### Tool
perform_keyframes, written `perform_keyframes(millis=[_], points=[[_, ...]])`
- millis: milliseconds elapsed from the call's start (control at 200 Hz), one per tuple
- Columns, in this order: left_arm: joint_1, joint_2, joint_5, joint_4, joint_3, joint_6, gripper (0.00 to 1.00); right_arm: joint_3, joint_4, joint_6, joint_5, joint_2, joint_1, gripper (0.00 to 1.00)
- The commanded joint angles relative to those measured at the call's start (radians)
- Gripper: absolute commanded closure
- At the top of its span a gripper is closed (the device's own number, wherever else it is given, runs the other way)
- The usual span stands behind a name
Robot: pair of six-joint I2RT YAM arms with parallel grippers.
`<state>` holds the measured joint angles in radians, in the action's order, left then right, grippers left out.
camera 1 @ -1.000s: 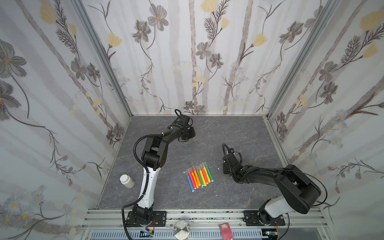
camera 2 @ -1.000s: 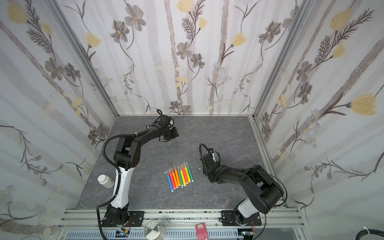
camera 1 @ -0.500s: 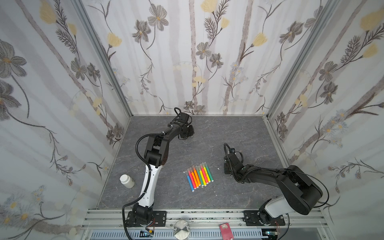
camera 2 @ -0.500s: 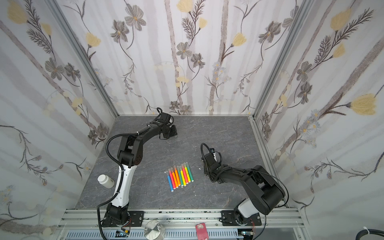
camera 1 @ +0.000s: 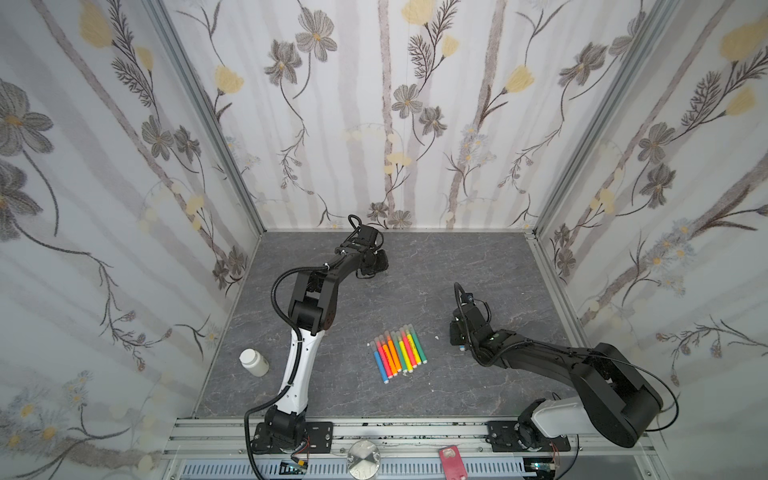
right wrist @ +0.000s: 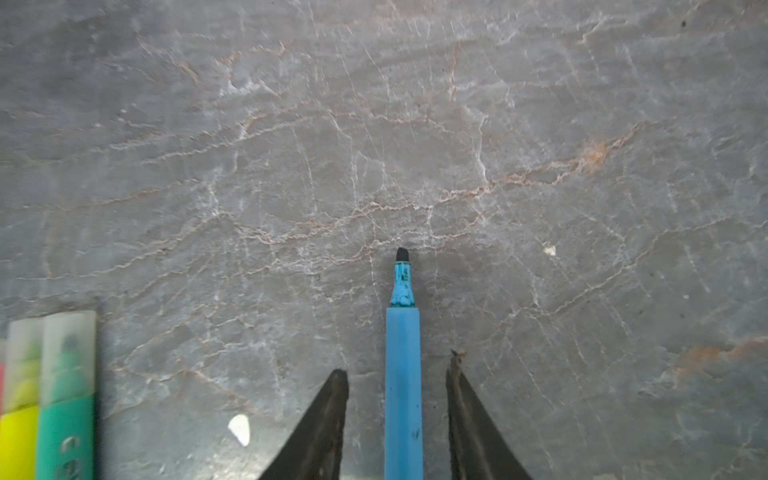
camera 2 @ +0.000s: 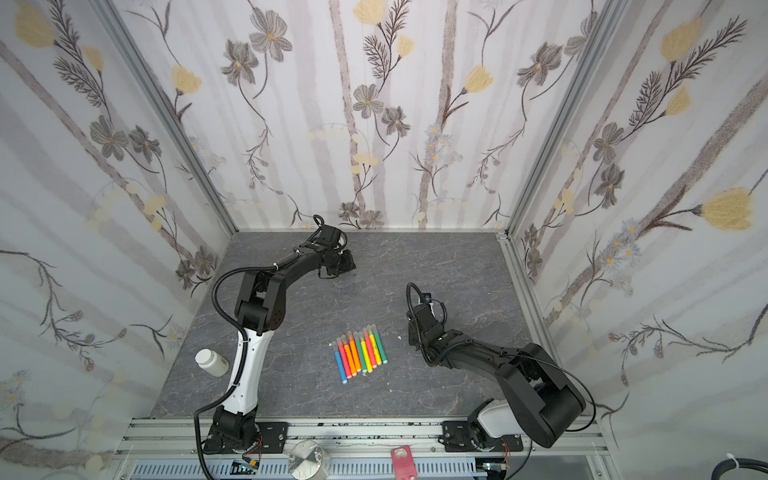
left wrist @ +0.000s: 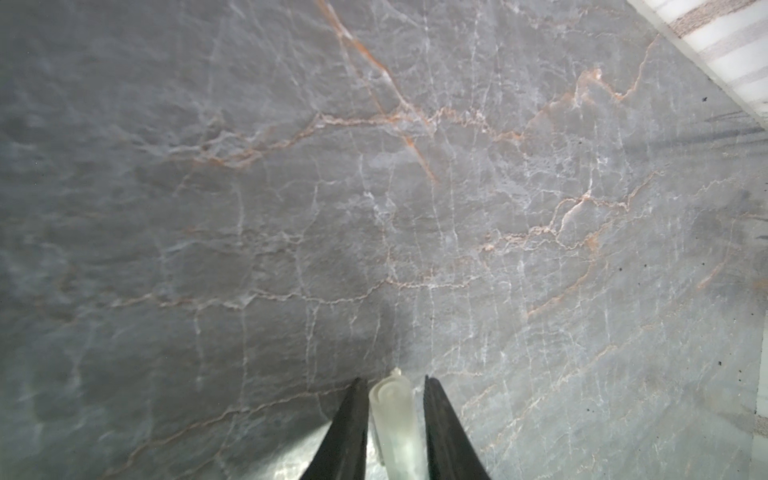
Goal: Open the pen caps
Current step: 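Set the cap down with the left gripper while the right lays down the marker, then grasp the green marker with the right gripper while the left gripper approaches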
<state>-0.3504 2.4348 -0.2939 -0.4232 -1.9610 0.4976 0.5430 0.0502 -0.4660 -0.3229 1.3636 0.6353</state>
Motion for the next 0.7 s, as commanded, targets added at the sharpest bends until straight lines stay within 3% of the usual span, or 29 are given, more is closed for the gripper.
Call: perform_keyframes(millis=[0, 225, 480, 585, 695], points=[[0.004, 0.015, 0.035, -0.076, 0.014, 0.000, 0.72, -0.001, -0.005, 0.015, 0.037, -0.055, 0.001, 0.58], [0.006, -0.070, 0.009, -0.007, 0.102, 0.018, 0.66, 0.021, 0.012, 0.017, 0.214, -0.088, 0.014, 0.53], [0.009, -0.272, -0.036, 0.083, 0.215, 0.042, 0.51, 0.070, -0.003, 0.019, 0.212, -0.005, 0.094, 0.52], [0.008, -0.387, -0.078, 0.148, 0.302, 0.046, 0.38, 0.113, -0.022, 0.020, 0.192, 0.056, 0.136, 0.52], [0.010, -0.536, -0.105, 0.248, 0.442, 0.059, 0.16, 0.145, -0.026, 0.019, 0.189, 0.104, 0.157, 0.52]])
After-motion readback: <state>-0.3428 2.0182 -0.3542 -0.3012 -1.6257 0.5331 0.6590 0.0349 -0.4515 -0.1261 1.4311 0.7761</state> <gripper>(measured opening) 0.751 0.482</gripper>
